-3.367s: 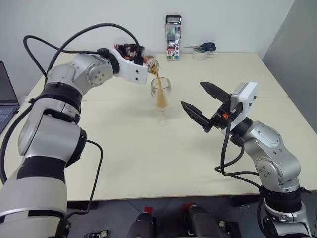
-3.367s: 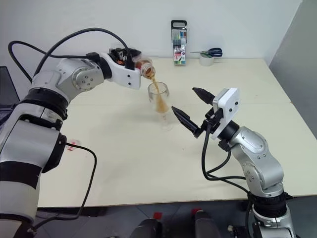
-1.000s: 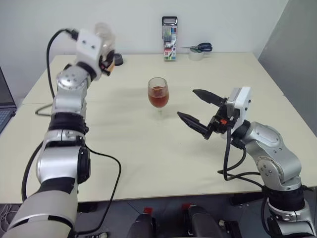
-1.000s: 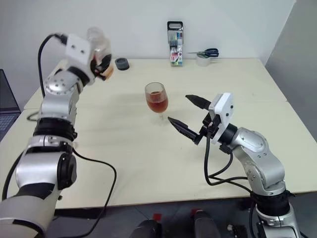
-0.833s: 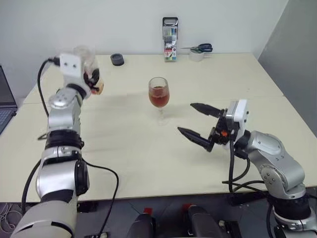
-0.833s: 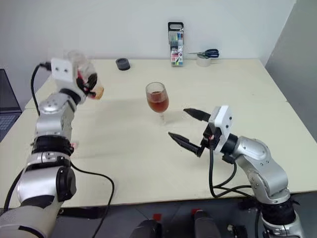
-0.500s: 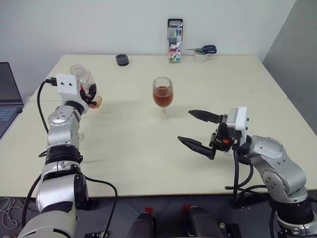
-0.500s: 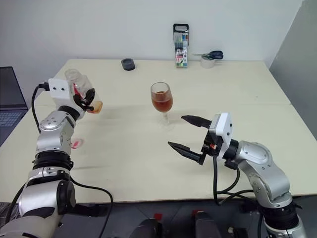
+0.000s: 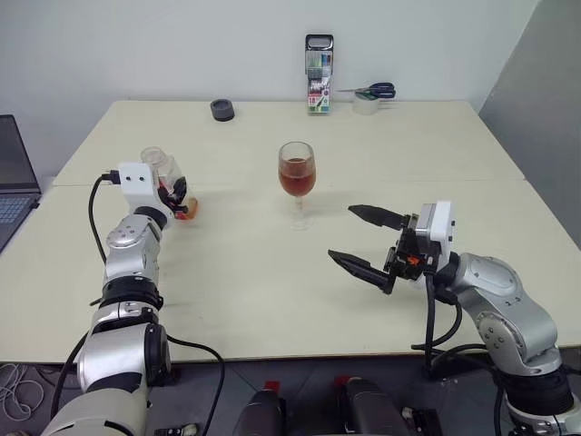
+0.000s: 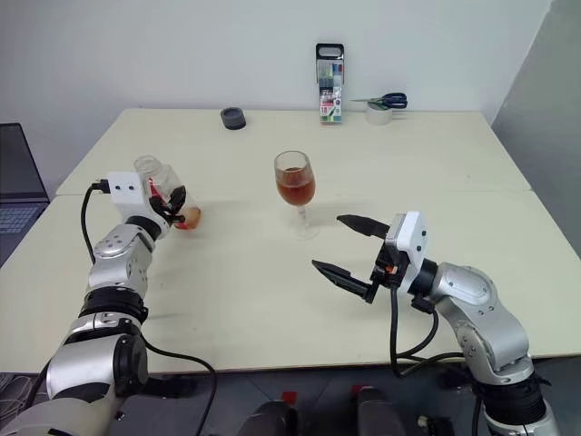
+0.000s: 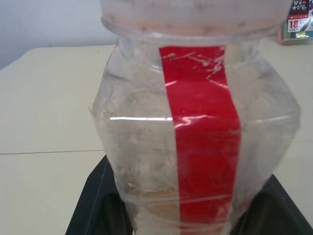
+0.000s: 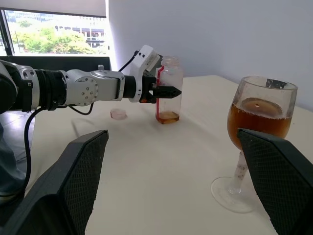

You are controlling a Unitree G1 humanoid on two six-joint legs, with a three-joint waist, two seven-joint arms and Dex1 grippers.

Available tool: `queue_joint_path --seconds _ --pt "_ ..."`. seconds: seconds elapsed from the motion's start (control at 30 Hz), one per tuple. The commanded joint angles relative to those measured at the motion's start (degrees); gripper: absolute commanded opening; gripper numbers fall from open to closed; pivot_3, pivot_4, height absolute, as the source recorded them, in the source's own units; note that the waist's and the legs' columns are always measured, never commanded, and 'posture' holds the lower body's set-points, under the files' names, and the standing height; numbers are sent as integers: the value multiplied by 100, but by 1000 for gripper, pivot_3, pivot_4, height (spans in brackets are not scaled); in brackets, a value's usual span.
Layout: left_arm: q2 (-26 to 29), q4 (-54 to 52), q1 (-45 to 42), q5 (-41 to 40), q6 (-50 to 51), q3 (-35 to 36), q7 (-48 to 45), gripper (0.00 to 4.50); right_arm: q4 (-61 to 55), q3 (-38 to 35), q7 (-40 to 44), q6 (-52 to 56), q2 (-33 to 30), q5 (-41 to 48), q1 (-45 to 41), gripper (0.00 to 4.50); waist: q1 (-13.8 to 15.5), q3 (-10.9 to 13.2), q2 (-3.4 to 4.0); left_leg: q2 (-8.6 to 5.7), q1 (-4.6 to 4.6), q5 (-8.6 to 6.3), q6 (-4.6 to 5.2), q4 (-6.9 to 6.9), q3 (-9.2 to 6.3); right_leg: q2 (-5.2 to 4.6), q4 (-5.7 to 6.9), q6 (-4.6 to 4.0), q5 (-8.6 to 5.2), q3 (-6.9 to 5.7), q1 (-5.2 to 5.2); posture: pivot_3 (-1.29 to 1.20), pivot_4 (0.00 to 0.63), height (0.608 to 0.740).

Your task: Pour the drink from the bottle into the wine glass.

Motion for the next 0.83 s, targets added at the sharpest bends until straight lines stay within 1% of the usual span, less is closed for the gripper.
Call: queue_joint_path --seconds 0.03,0.1,0.13,0.23,0.27,0.47,0.57,0.7,0.77,0.83 --pt "18 -118 -59 -7 -97 13 65 2535 -136 -39 -8 -119 -17 -1 -84 4500 0 0 0 0 0 0 0 0 0 0 0 0 0 0 0 0 150 740" --pt "40 -68 -71 6 -63 1 78 3034 -148 -33 8 -95 -40 6 -105 4500 0 0 0 0 0 0 -1 0 0 0 0 0 0 3 0 0 150 740" --pt "49 -55 -69 9 -54 -5 79 3439 -160 -35 11 -80 -49 16 -108 4500 0 0 0 -1 0 0 0 0 0 0 0 0 0 3 0 0 150 740" --pt "50 -60 -59 7 -39 -19 72 4380 -161 -31 21 -61 -68 30 -120 4500 0 0 0 -1 0 0 0 0 0 0 -1 0 0 0 0 0 150 740" --pt "48 -81 -46 6 -31 -23 69 4473 -165 -27 18 -57 -70 33 -123 4500 0 0 0 -1 0 0 0 0 0 0 -1 0 0 1 0 0 150 740" --pt "46 -339 159 -4 105 -63 1 4473 -192 -14 -74 -16 -42 35 -132 4500 0 0 0 0 0 0 0 -1 -1 0 -1 0 0 2 0 0 150 740" --pt "-6 -919 587 -84 361 -56 -13 4473 -288 -118 -279 139 -55 70 44 4500 -1 0 0 1 0 0 0 -2 -3 0 -1 0 0 4 -1 0 150 740" --pt "-128 -2642 1744 -311 1128 87 175 4473 -630 -389 -778 503 -150 83 713 4500 2 0 1 9 1 1 -6 -10 -5 -20 -6 -1 0 10 -2 0 150 740" --pt "-255 -3696 2385 -489 1628 181 353 4473 -616 -334 -1087 398 -321 -565 1149 4500 6 -1 1 10 -1 1 -7 -10 -4 -22 -11 -1 0 11 -3 0 150 740" --pt "-342 -4687 2959 -475 2126 147 567 4473 -570 -378 -1537 480 -254 -888 1460 4500 14 -1 1 10 -1 0 -6 -10 -2 -24 -9 -1 0 14 -2 0 150 740"
